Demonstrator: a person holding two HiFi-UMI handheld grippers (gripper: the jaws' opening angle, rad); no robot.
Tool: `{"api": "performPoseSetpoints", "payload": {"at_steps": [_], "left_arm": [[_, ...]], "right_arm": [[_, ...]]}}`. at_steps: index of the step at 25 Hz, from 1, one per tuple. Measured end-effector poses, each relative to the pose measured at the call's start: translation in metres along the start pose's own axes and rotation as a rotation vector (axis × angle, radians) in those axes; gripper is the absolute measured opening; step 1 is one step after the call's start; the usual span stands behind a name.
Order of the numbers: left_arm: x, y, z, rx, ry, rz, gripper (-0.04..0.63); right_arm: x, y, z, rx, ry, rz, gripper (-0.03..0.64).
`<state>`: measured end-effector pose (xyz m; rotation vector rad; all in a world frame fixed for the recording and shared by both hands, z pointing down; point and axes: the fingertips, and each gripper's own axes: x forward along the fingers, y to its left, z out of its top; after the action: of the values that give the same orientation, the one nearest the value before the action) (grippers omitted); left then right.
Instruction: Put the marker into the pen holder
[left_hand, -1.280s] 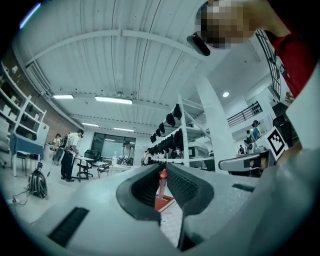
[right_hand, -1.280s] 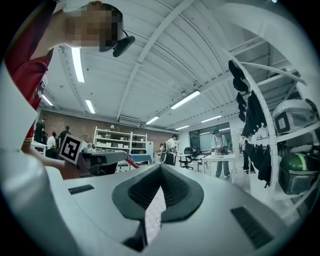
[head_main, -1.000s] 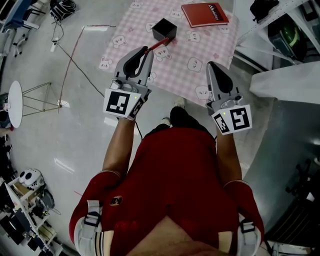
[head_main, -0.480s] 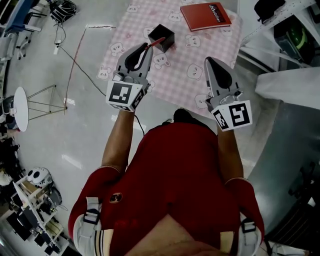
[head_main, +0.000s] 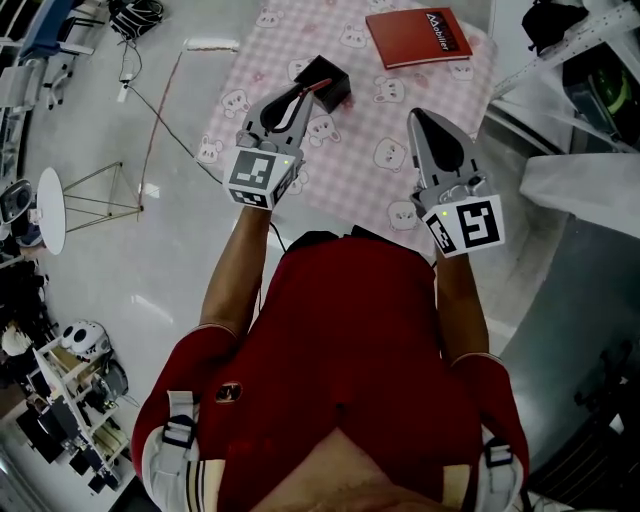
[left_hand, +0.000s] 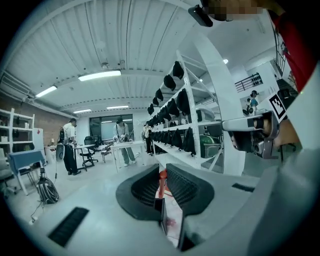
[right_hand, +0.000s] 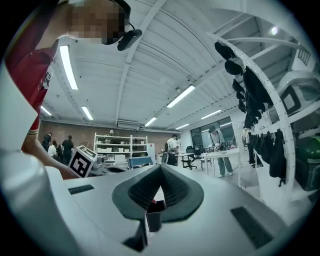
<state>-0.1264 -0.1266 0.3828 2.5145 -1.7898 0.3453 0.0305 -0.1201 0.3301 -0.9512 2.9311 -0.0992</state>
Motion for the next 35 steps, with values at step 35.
{"api": "performPoseSetpoints", "payload": {"at_steps": [35], "left_arm": [[0.097,0.012,-0.089,0.146,0.318,-0.324,0.051]], "right_arm": [[0.029,-0.04,-0.008,-0.006,0.051,-0.241,-0.002]]}}
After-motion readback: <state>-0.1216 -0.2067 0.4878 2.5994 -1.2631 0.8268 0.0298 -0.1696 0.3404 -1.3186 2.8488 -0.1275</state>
